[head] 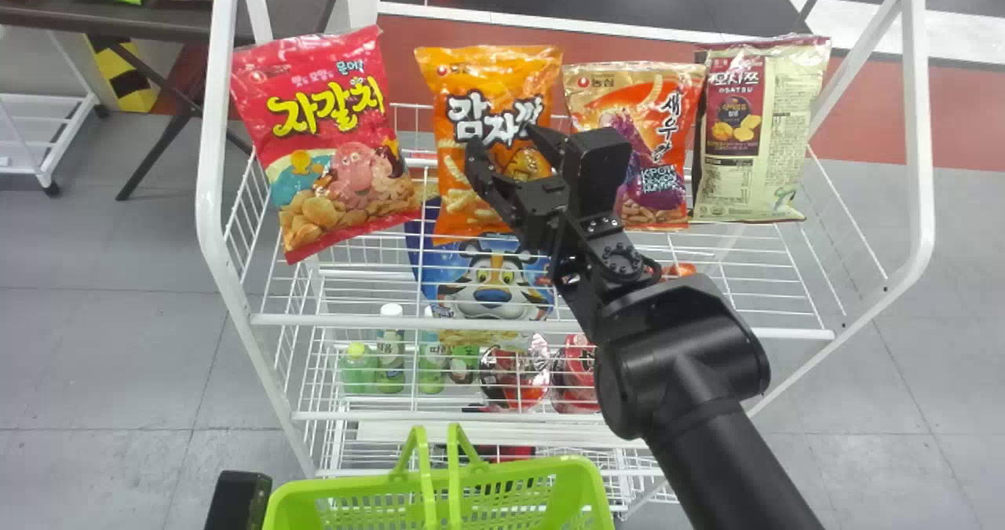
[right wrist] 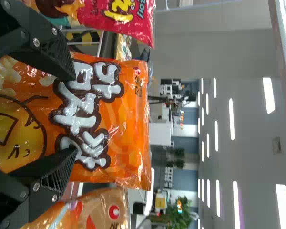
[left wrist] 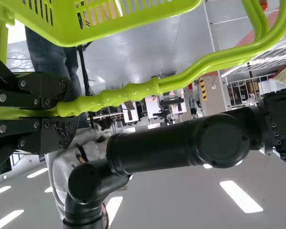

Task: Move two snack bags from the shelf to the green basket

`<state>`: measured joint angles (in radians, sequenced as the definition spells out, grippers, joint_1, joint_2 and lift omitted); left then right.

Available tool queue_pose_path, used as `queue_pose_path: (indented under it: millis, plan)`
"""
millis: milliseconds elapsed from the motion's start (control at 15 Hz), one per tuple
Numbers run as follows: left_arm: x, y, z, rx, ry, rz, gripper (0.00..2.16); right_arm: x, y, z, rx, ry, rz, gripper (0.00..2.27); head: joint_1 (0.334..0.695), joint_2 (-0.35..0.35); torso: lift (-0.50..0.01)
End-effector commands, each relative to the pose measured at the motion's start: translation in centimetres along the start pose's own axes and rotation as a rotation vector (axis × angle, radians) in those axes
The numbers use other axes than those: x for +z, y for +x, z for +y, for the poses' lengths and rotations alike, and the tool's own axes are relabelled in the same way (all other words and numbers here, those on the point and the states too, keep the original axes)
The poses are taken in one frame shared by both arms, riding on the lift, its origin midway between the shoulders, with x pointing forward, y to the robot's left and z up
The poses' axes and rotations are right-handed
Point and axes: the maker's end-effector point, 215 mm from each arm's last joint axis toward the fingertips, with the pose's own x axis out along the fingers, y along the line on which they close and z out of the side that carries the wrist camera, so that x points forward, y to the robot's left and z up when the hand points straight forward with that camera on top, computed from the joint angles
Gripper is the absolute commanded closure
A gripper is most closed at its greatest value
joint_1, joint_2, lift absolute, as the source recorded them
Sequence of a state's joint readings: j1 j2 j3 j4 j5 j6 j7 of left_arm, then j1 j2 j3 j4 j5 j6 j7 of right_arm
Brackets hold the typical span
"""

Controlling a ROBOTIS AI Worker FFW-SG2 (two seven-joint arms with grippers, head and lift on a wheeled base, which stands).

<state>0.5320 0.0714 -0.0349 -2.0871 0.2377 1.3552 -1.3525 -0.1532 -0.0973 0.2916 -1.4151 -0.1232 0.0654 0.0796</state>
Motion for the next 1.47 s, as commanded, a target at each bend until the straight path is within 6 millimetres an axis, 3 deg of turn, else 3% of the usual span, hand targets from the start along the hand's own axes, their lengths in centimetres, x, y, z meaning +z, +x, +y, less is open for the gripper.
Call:
queue_pose_path:
  millis: [0,67,133,467,600,667,733,1067,1267,1400]
  plan:
    - [0.1,0.0,0.0,-0.002,0.0,-0.001,2.11,-0.9,0.2,0.1,0.018,0.023,0.037,1.66,0.695,-0.131,-0.018]
    - [0.0,0.0,0.0,-0.002,-0.001,-0.001,2.11,-1.0,0.0,0.2,0.019,0.026,0.036,1.96,0.695,-0.127,-0.018]
    - [-0.1,-0.1,0.0,-0.001,-0.003,-0.002,2.11,-0.8,-0.2,0.2,0.02,0.023,0.03,2.07,0.695,-0.126,-0.018]
    - [-0.3,-0.1,-0.5,0.003,0.02,-0.006,2.11,1.9,-3.7,0.5,0.024,0.044,-0.02,2.11,0.695,-0.133,-0.018]
    - [0.0,-0.1,-1.1,0.005,0.045,-0.007,2.11,3.4,-6.3,-0.7,0.016,0.068,-0.029,2.11,0.695,-0.145,-0.018]
    - [0.2,-0.1,-1.3,0.007,0.052,-0.008,2.11,3.2,-7.8,-1.7,0.01,0.098,-0.002,2.11,0.695,-0.155,-0.018]
    - [0.3,-0.2,-1.4,0.01,0.055,-0.008,2.11,3.5,-10.0,-2.6,0.016,0.132,0.03,2.11,0.695,-0.169,-0.018]
    - [1.2,-0.6,-1.3,0.023,0.071,-0.017,2.11,3.0,-20.7,-1.0,0.12,0.259,0.255,2.11,0.695,-0.27,-0.018]
    - [1.4,-0.5,-1.3,0.022,0.076,-0.022,2.11,0.4,-27.4,0.9,0.165,0.281,0.468,2.13,0.695,-0.319,-0.018]
    - [1.4,-0.3,-1.4,0.021,0.074,-0.027,2.11,-3.2,-31.5,2.7,0.19,0.29,0.635,2.13,0.695,-0.35,-0.018]
